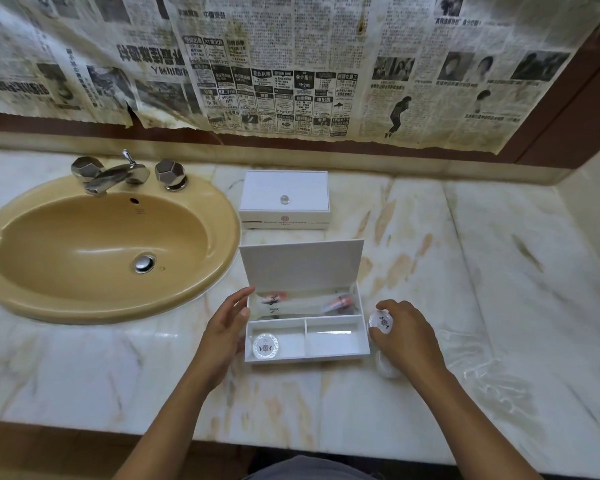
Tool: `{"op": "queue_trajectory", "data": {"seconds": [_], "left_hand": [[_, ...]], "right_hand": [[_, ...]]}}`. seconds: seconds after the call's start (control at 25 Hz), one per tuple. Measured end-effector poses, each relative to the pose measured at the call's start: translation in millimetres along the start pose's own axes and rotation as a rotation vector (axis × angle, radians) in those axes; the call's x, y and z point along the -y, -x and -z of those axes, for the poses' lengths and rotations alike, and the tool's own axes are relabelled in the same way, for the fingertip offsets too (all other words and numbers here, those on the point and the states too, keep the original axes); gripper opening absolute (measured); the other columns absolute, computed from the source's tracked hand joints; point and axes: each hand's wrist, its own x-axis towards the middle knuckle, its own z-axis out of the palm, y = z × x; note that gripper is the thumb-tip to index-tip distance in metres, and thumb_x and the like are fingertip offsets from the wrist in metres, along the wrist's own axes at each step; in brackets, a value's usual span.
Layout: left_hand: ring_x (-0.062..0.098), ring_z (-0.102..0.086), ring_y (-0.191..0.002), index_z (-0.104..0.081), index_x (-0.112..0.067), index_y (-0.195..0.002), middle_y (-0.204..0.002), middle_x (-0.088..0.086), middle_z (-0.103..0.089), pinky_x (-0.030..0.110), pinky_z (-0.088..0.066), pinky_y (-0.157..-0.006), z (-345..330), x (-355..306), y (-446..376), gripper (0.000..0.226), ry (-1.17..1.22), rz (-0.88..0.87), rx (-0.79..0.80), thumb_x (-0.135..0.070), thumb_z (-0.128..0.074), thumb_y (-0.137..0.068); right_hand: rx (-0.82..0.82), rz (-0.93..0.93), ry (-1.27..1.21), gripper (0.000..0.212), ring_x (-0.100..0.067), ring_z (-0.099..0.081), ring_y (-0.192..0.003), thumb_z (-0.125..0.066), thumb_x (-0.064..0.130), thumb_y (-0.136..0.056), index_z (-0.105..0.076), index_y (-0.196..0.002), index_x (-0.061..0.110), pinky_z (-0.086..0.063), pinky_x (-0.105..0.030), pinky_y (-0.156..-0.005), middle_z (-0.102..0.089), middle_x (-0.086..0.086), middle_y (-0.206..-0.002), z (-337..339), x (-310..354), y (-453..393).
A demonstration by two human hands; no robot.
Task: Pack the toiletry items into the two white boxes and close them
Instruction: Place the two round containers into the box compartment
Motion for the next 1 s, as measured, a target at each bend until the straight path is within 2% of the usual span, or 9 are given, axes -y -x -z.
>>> {"op": "queue_trajectory", "data": {"seconds": [0.16,0.28,0.44,0.52,0.64,0.68,0.8,0.92,1.0], "left_hand": [[0.024,-0.052,-0.135,-0.059,-0.050,-0.129,-0.141,-0.006,-0.059,0.056,-0.052,-0.101,0.7,0.9,-0.5,0.031,0.022,-0.008,0.009,-0.040,-0.055,-0.100],[0.023,-0.051,-0.136,-0.059,-0.049,-0.129,-0.141,-0.006,-0.059,0.057,-0.051,-0.102,0.9,1.1,-0.1,0.031,0.036,0.003,0.010,-0.037,-0.055,-0.101],[0.023,-0.057,-0.131,-0.062,-0.048,-0.126,-0.138,-0.005,-0.062,0.053,-0.054,-0.099,-1.2,0.4,-0.3,0.032,0.064,0.009,-0.001,-0.026,-0.050,-0.106],[0.023,-0.064,-0.122,-0.062,-0.043,-0.127,-0.133,-0.003,-0.066,0.045,-0.059,-0.091,-4.1,-3.9,1.9,0.033,0.087,0.004,-0.002,-0.022,-0.049,-0.106],[0.018,-0.068,-0.116,-0.061,-0.040,-0.127,-0.125,-0.010,-0.069,0.032,-0.060,-0.081,-6.4,-9.1,5.0,0.032,0.086,0.007,-0.013,-0.020,-0.049,-0.105],[0.016,-0.066,-0.118,-0.061,-0.042,-0.127,-0.126,-0.013,-0.068,0.032,-0.059,-0.085,-5.7,-8.7,5.3,0.032,0.074,0.000,-0.016,-0.021,-0.050,-0.105],[0.017,-0.062,-0.125,-0.061,-0.045,-0.128,-0.133,-0.012,-0.065,0.046,-0.052,-0.103,-3.4,-5.6,4.8,0.033,0.053,-0.033,-0.008,-0.024,-0.051,-0.105],[0.017,-0.062,-0.125,-0.060,-0.041,-0.130,-0.134,-0.010,-0.065,0.051,-0.048,-0.107,-2.8,-4.5,4.2,0.031,0.057,-0.047,0.000,-0.026,-0.053,-0.104],[0.017,-0.059,-0.130,-0.061,-0.045,-0.129,-0.137,-0.010,-0.063,0.052,-0.045,-0.110,-1.9,-4.4,4.3,0.032,0.038,-0.059,0.008,-0.039,-0.058,-0.098]], "right_hand": [[-0.149,0.043,-0.064,0.036,-0.019,-0.056,-0.094,-0.066,0.030,-0.080,-0.058,-0.115,0.023,-0.046,-0.030,-0.074,-0.060,0.001,-0.102,21.2,16.5,3.9],[-0.182,0.141,-0.112,0.029,-0.013,-0.056,-0.081,-0.067,0.042,-0.080,-0.054,-0.101,0.027,-0.042,-0.026,-0.064,-0.059,0.009,-0.091,36.7,47.3,12.7],[-0.082,0.287,-0.135,0.025,-0.017,-0.056,-0.077,-0.066,0.042,-0.078,-0.049,-0.082,0.024,-0.039,-0.029,-0.061,-0.059,0.008,-0.080,20.8,96.4,31.0],[0.002,0.392,-0.132,0.026,-0.021,-0.056,-0.079,-0.064,0.040,-0.079,-0.046,-0.079,0.020,-0.040,-0.032,-0.064,-0.061,0.002,-0.081,3.1,113.8,39.5],[0.136,0.464,-0.016,0.022,-0.023,-0.057,-0.084,-0.057,0.038,-0.083,-0.045,-0.081,0.020,-0.033,-0.029,-0.064,-0.063,-0.005,-0.089,-22.5,129.1,43.4],[0.160,0.463,0.020,0.021,-0.025,-0.058,-0.084,-0.056,0.037,-0.083,-0.046,-0.080,0.019,-0.031,-0.029,-0.064,-0.064,-0.006,-0.090,-29.5,132.2,42.8],[0.217,0.436,0.063,0.023,-0.030,-0.060,-0.082,-0.056,0.033,-0.083,-0.045,-0.074,0.015,-0.032,-0.029,-0.062,-0.064,-0.012,-0.088,-46.7,135.9,38.1],[0.252,0.411,0.056,0.023,-0.029,-0.060,-0.083,-0.058,0.034,-0.084,-0.050,-0.076,0.014,-0.031,-0.028,-0.063,-0.065,-0.013,-0.090,-52.9,137.9,34.2],[0.265,0.422,0.056,0.024,-0.028,-0.059,-0.084,-0.059,0.036,-0.084,-0.054,-0.080,0.013,-0.030,-0.027,-0.064,-0.064,-0.013,-0.092,-53.8,139.9,33.2]]}}
